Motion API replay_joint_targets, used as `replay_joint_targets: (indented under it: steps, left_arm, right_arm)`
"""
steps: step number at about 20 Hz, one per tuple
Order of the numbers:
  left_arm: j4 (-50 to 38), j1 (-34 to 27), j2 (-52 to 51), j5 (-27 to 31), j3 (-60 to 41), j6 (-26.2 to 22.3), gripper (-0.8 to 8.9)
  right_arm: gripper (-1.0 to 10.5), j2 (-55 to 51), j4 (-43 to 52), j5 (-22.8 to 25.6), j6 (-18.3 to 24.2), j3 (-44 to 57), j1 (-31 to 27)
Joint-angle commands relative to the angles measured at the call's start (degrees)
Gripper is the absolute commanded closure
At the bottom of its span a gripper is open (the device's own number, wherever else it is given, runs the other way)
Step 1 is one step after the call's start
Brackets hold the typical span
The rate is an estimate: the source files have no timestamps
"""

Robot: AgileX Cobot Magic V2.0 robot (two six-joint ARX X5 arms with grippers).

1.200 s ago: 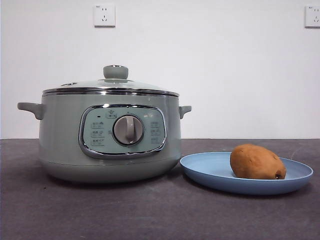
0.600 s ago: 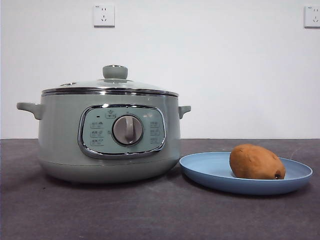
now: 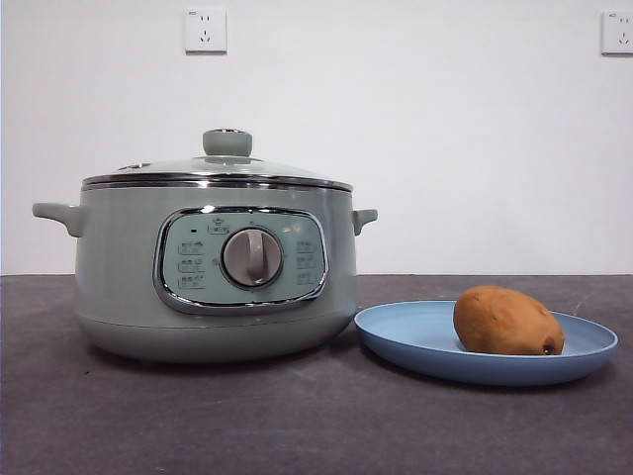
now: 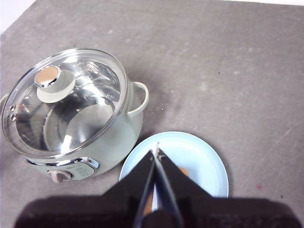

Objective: Take the potato out from the steamer,put the potato on the plate,close the lid

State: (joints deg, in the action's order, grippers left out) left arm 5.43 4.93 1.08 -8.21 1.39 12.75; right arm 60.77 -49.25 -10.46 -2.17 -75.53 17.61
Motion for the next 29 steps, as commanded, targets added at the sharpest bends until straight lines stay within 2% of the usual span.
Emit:
replay_joint_targets:
  steps: [1,3,22,23,25,27,29]
  left_arm:
    - [4.1,-0.2,-1.0,2.0,-0.6,1.2,8.17]
    - [6.4,-0.2,-1.0,2.6,-0.6,1.2,8.17]
    - [6.3,-0.2,-0.9,2.6,-0.6,1.0,8.17]
    - [6.3,-0.2,-0.9,2.5,-0.6,1.0,8.17]
    - [6.3,-0.2,-0.9,2.6,-0.6,1.0,8.17]
    - [6.3,-0.2,-0.9,2.5,-0.6,1.0,8.17]
    - [6.3,-0.2,-0.9,2.6,-0.6,1.0,8.17]
  right_arm:
    - [9.5,-0.1,0.3,0.1,-0.4,-0.1,0.0]
    - [9.5,-0.1,0.3,0.1,-0.4,-0.1,0.0]
    - [9.5,-0.8,-0.1,0.3,0.2,-0.1,0.0]
    - [9.5,-1.4,-0.2,2.1,3.7,-0.1,-1.0]
    - [9.5,-1.5,0.1,2.5,7.6,0.3,-4.0]
    - [9.5,-2.8,2.4,1.3,7.8,3.0,-8.2]
    - [9.5,-6.2,8.8,-3.0,6.6,9.9,-12.0]
